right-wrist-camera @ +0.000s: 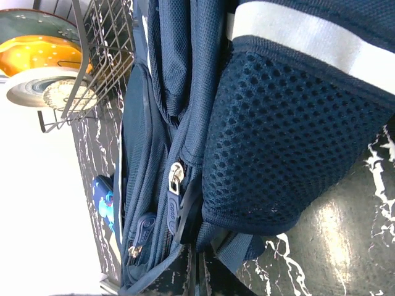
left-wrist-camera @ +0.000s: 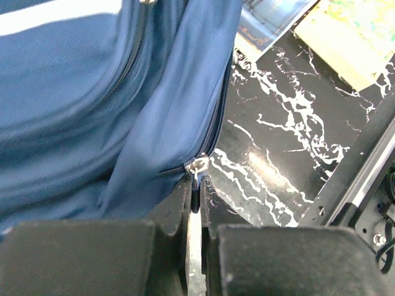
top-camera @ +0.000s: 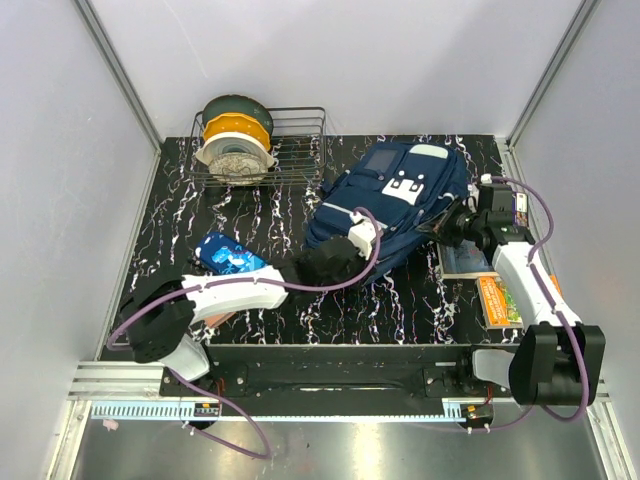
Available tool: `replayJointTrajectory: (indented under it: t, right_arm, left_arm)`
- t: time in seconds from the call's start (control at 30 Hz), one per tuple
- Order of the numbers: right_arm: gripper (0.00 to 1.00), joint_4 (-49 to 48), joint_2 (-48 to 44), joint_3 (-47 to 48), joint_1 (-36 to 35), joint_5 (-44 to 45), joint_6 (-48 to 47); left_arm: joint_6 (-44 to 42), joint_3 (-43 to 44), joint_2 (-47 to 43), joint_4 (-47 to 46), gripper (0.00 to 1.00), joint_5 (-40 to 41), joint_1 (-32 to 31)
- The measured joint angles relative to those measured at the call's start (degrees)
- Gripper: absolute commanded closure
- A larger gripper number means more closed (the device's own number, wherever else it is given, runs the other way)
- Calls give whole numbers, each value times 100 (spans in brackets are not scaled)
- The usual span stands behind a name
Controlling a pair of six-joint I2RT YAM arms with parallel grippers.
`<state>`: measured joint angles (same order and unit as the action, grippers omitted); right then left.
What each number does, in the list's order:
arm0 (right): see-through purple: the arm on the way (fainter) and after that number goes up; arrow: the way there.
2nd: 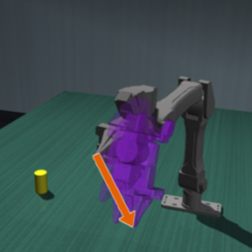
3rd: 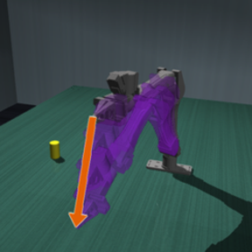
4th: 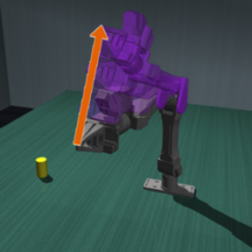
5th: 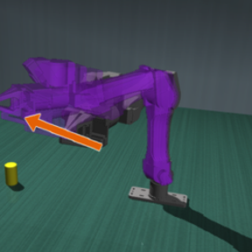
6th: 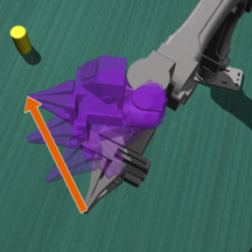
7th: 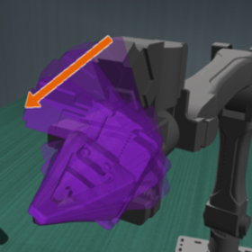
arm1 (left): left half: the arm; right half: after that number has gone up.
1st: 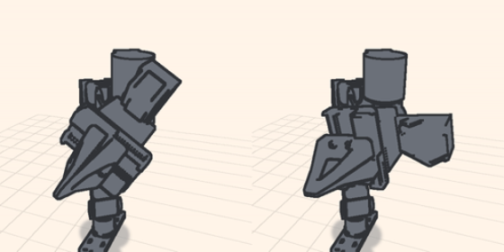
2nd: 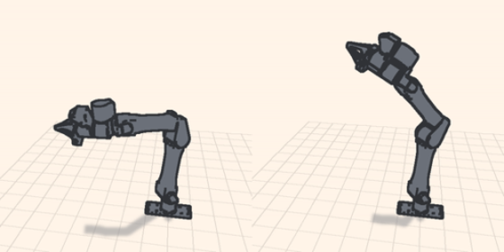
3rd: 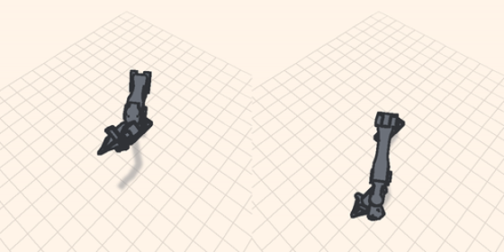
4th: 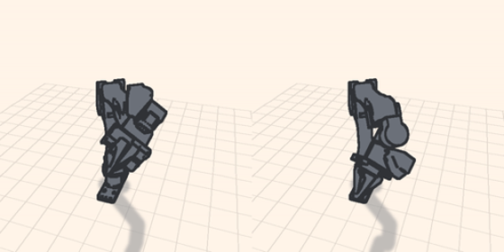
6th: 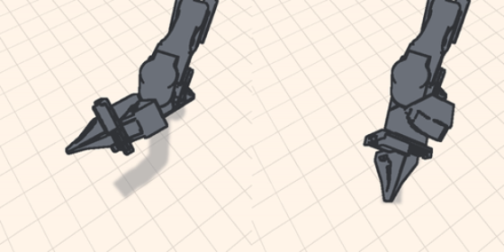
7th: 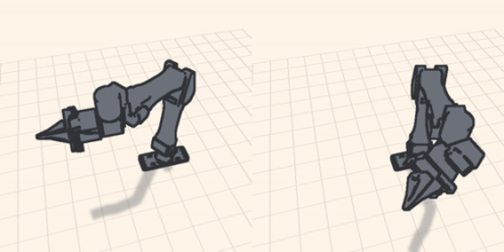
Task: Pack the student bag
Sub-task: Unzip the student bag at the center of the board.
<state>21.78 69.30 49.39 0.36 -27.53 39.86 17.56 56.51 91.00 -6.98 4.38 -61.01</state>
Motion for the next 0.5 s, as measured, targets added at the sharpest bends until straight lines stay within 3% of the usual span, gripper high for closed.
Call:
replayJointTrajectory:
  t: [0.4,0.5]
  right_arm:
    - [100,549,879,831,566,-59,-671]
    - [50,551,1038,918,675,-328,-647]
  left_arm:
    - [254,-1062,-848,424,100,761,223]
    - [282,-1119,-918,490,100,793,275]
